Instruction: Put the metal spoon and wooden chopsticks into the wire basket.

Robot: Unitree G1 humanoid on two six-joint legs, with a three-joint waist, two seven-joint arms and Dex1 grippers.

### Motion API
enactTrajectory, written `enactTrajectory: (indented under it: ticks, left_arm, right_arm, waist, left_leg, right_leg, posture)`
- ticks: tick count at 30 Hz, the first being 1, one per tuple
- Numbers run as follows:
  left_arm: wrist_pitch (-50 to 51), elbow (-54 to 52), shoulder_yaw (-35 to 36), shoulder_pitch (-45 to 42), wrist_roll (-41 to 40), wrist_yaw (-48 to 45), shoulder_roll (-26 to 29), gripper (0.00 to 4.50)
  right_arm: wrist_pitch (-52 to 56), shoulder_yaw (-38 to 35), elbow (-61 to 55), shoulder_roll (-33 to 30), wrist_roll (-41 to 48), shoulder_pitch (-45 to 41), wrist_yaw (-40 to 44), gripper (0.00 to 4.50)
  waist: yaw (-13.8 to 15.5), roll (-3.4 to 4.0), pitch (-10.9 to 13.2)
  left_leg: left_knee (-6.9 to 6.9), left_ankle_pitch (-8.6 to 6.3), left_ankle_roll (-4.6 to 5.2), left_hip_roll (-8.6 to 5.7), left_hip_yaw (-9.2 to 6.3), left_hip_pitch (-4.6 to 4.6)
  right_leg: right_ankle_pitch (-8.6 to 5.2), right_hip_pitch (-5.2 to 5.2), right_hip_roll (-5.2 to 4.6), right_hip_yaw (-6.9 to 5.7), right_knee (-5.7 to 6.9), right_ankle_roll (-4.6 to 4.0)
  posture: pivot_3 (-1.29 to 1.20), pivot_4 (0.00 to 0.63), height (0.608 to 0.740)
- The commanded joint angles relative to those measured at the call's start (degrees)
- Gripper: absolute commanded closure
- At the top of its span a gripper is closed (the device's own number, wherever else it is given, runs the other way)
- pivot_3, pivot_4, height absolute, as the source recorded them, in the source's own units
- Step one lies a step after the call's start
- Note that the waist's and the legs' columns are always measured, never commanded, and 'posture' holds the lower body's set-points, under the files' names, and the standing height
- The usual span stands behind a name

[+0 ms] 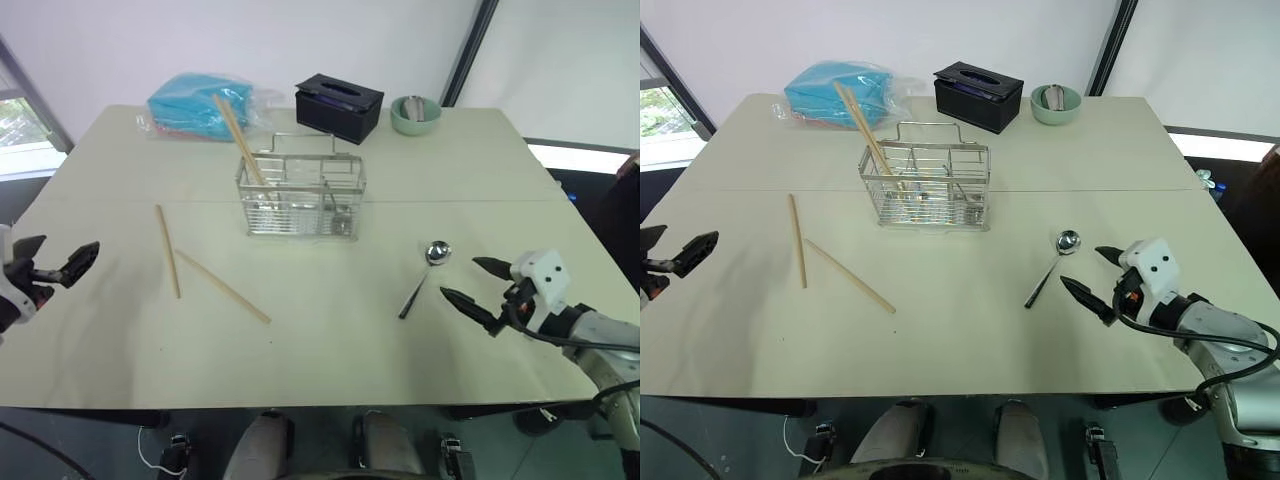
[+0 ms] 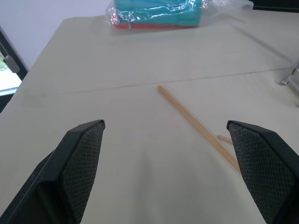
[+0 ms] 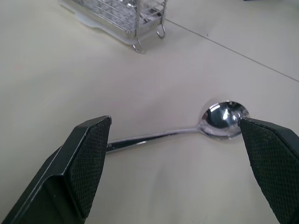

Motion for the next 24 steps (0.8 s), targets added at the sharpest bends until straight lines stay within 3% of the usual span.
enactTrajectory:
  ticks: [1, 15, 24]
  left_arm:
    - [-1.8, 0.0, -0.5, -1.1, 0.9, -1.0, 1.5, 0.09]
    - [-0.9, 0.8, -0.8, -4.3, -0.2, -1.1, 1.7, 0.09]
    - [5.1, -9.7, -3.3, -4.4, -8.3, -4.9, 1.8, 0.09]
  right_arm:
    - [0.2, -1.4, -1.7, 0.1, 1.0, -0.4, -0.8, 0.00]
    - [-2.6, -2.2, 2.9, -2.0, 0.5, -2.1, 2.2, 0.00]
    - [-8.0, -0.9, 12.2, -6.6, -1.2, -7.5, 8.4, 0.00]
  waist:
    - [0.0, 0.00, 0.0]
    - [0.0, -0.01, 0.0]
    - [-0.1, -0.01, 0.0]
  left_leg:
    - [0.00, 0.01, 0.01, 0.00, 0.00, 0.00]
    - [0.00, 0.02, 0.03, 0.00, 0.01, -0.01]
    - [0.02, 0.02, 0.03, -0.01, 0.03, 0.00]
  right_leg:
    - [0.00, -0.01, 0.00, 0.00, 0.00, 0.00]
    - [0.00, -0.01, 0.01, -0.01, 0.01, 0.00]
    - [0.01, 0.03, 0.00, -0.02, 0.00, 0.00]
  posture:
    - [0.00, 0.150, 0.655]
    - [0.00, 0.150, 0.655]
    - [0.00, 0.150, 0.655]
